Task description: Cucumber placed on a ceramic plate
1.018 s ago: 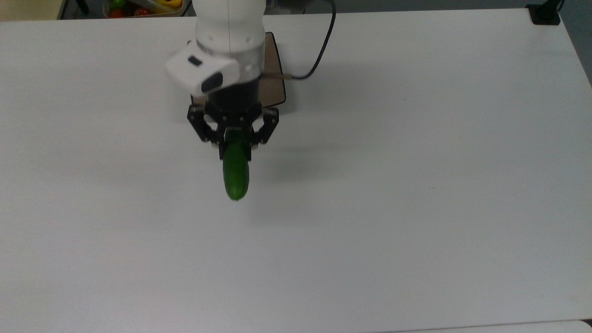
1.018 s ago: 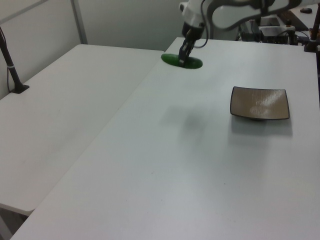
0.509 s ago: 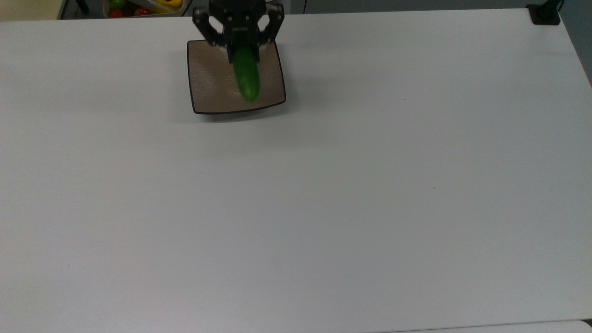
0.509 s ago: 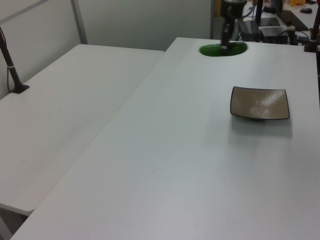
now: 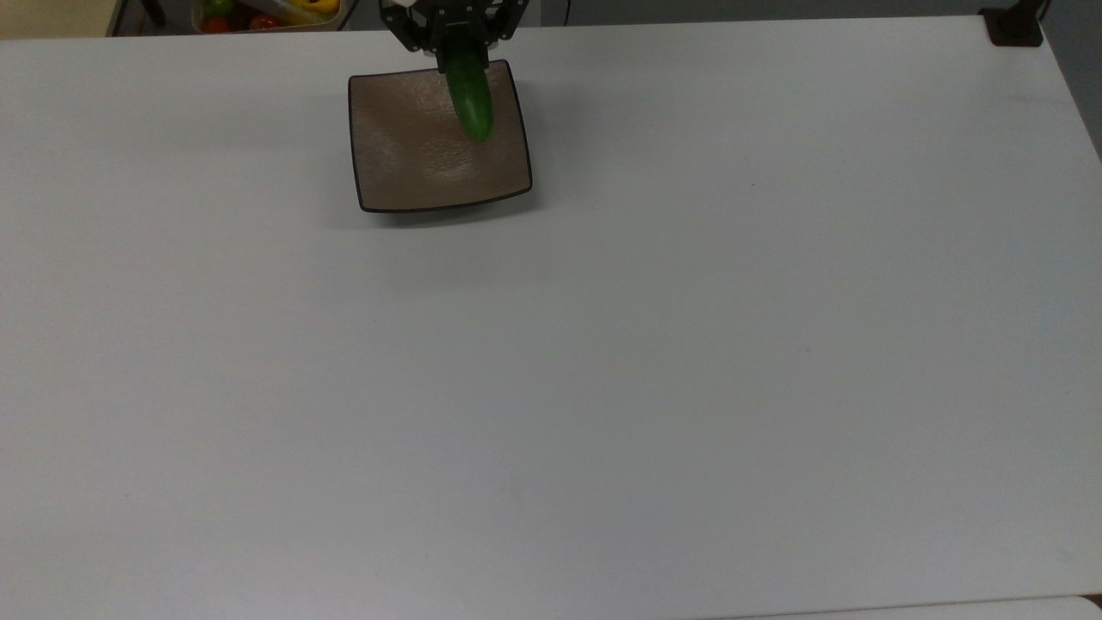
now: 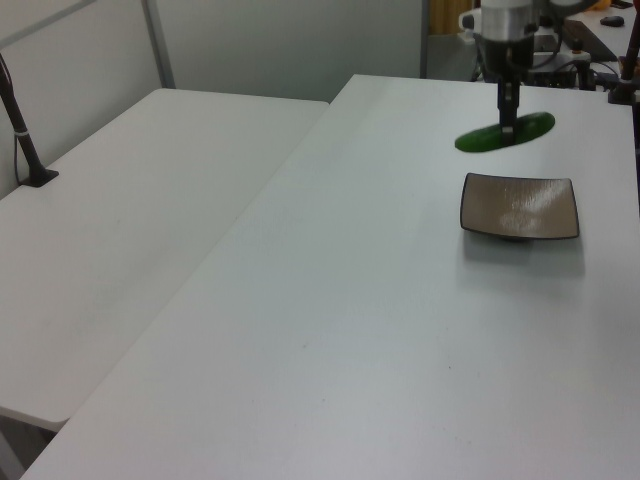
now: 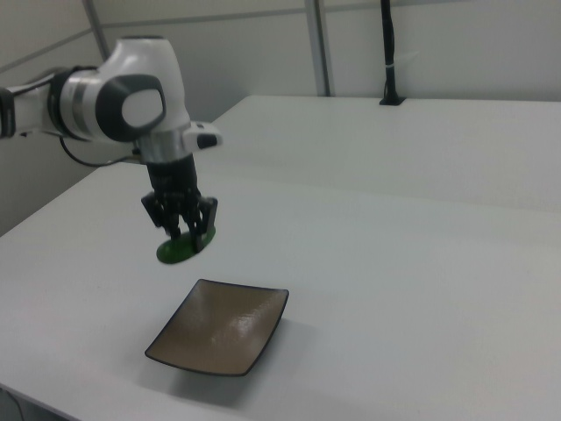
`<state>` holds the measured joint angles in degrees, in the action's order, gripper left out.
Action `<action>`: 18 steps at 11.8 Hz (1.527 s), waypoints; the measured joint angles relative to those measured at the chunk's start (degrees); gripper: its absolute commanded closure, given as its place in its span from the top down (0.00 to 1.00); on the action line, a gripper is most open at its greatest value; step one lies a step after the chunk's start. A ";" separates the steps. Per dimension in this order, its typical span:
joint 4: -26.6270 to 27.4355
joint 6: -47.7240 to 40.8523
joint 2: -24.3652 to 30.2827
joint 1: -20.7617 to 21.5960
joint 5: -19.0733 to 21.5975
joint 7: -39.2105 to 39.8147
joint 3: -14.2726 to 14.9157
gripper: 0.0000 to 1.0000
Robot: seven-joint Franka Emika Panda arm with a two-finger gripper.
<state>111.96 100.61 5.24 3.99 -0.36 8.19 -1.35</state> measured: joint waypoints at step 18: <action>14.57 15.51 1.74 -2.86 -0.01 -3.42 0.08 1.00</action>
<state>126.53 116.13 6.98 1.13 -0.37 4.77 -1.27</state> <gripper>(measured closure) 0.000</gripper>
